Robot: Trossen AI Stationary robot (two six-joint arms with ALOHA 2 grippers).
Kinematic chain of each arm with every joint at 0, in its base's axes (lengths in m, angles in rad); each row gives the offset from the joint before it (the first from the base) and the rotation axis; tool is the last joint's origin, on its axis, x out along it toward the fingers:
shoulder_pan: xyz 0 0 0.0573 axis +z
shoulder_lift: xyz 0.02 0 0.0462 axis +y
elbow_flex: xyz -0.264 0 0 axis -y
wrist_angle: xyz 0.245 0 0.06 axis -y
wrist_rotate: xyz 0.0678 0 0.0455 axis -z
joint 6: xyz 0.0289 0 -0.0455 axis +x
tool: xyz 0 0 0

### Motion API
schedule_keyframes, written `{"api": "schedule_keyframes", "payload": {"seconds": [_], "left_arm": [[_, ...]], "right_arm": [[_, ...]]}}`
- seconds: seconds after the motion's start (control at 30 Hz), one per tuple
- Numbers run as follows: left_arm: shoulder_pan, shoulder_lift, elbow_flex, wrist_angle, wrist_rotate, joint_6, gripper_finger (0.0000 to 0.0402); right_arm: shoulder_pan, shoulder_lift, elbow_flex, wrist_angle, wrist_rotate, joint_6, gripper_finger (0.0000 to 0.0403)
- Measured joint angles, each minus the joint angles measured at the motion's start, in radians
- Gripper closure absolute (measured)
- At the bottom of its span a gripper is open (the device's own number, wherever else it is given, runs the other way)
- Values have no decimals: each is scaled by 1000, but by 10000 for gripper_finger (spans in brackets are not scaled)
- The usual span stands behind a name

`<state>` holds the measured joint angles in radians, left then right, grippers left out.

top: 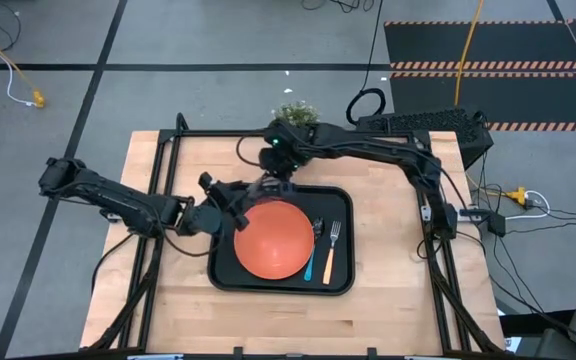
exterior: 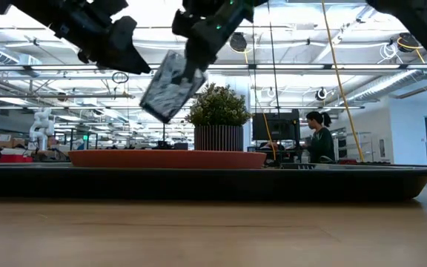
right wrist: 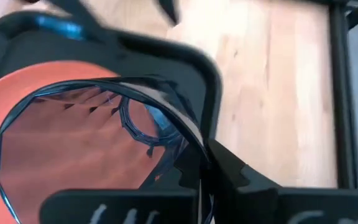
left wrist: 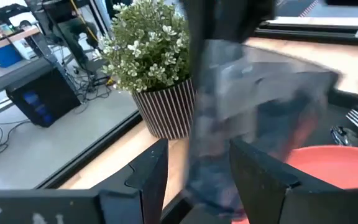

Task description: Pick and place plate/cup/fork/spoon on tray

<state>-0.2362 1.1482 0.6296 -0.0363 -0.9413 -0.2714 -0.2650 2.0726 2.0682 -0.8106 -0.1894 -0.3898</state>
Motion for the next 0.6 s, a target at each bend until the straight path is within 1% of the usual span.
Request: {"api": "schedule_keyframes", "payload": {"seconds": [0.17, 0.27, 0.4, 0.6], "left_arm": [[-9, -49, 0, -61, 1, 4, 229], [-14, -83, 0, -81, 0, 4, 229], [-23, -111, 0, -104, 0, 0, 229], [-14, -105, 1, -155, -3, -6, 229]], "right_arm": [[-31, 39, 0, 125, -91, 39, 403], [-47, 63, 0, 169, -129, 68, 403], [-59, 95, 0, 195, -131, 87, 403], [-61, 137, 0, 240, -156, 95, 403]]}}
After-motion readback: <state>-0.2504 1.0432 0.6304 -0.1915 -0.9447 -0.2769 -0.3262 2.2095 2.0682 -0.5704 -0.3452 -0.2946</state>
